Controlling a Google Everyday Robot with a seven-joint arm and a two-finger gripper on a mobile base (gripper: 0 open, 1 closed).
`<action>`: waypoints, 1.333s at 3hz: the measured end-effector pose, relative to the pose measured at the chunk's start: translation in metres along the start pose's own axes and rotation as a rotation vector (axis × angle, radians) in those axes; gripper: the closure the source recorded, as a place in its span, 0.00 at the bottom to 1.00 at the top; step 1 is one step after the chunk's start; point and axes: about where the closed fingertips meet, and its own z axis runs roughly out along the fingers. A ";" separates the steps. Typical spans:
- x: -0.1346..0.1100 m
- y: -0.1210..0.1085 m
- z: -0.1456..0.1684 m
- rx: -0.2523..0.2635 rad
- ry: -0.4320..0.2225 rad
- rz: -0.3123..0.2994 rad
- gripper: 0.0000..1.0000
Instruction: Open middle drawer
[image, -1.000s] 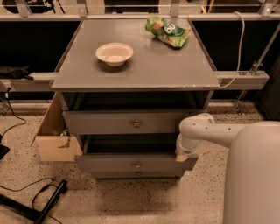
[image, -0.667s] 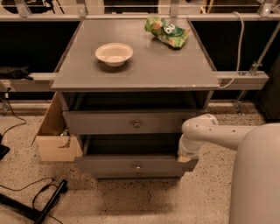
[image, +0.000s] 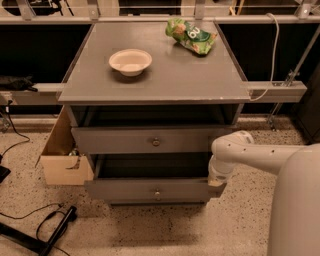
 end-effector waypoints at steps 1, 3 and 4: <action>0.000 0.000 0.000 0.000 0.000 0.000 0.74; -0.003 -0.007 -0.029 0.061 -0.035 -0.012 0.28; -0.003 -0.009 -0.034 0.072 -0.037 -0.012 0.04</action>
Offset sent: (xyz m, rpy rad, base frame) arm 0.0000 0.0000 0.0000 0.0000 0.0000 0.0000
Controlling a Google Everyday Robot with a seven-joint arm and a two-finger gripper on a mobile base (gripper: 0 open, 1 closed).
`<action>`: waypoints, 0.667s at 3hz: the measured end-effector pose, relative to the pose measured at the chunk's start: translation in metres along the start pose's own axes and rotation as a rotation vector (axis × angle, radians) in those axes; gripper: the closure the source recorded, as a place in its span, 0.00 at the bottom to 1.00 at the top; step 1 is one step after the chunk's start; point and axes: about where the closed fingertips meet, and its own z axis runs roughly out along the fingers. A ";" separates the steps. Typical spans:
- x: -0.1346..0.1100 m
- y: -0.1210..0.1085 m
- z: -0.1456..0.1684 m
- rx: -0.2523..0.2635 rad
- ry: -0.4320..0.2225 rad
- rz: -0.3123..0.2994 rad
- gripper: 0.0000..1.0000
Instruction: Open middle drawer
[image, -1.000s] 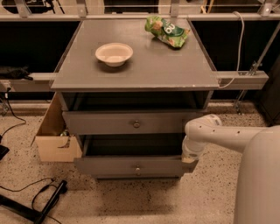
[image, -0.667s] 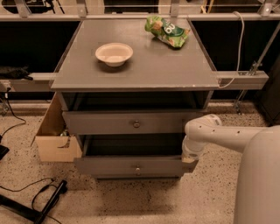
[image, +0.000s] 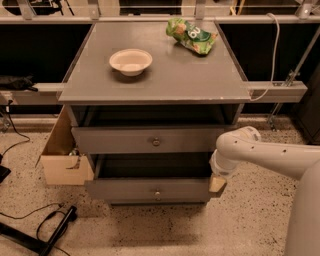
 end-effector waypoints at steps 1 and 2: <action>0.000 0.000 0.017 -0.012 0.002 0.003 0.00; 0.002 0.001 0.060 -0.053 0.014 0.013 0.00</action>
Offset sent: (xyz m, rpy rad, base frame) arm 0.0193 0.0066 -0.1206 -0.0071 0.1204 -0.0200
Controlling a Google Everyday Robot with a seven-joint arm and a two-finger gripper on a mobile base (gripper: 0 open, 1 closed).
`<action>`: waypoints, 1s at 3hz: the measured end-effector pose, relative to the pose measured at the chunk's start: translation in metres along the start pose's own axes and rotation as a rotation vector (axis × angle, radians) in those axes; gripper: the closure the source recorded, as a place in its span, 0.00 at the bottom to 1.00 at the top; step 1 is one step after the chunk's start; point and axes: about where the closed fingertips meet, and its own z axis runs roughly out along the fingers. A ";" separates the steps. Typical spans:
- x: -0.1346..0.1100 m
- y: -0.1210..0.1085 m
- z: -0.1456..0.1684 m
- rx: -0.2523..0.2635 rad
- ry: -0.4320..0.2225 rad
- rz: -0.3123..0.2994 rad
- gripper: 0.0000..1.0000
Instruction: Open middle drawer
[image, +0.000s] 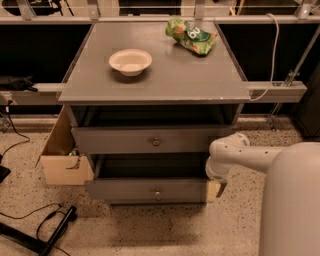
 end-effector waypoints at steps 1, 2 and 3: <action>0.004 0.007 0.035 -0.054 0.001 0.020 0.00; 0.004 0.007 0.034 -0.054 0.001 0.020 0.00; -0.003 0.023 0.027 -0.051 -0.017 -0.024 0.03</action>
Offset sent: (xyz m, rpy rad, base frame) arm -0.0017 0.0004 -0.0366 0.0096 0.0554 -0.0146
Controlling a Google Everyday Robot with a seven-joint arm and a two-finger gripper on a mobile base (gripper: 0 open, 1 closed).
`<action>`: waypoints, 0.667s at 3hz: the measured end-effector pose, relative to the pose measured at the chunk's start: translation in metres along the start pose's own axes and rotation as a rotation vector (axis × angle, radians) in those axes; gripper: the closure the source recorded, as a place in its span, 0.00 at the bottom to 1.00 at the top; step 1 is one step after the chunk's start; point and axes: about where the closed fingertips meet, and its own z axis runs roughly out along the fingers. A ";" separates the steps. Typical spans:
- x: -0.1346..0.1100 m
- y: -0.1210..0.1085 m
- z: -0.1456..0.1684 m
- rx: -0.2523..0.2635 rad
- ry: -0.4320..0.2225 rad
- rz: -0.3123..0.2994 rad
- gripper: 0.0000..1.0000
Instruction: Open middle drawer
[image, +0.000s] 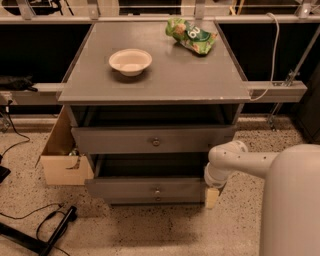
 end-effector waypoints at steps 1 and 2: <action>-0.007 0.020 -0.005 -0.002 -0.023 -0.045 0.26; -0.009 0.036 -0.007 -0.028 -0.014 -0.080 0.50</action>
Offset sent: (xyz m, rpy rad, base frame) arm -0.0960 0.0211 0.0083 -0.0351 0.1208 0.2030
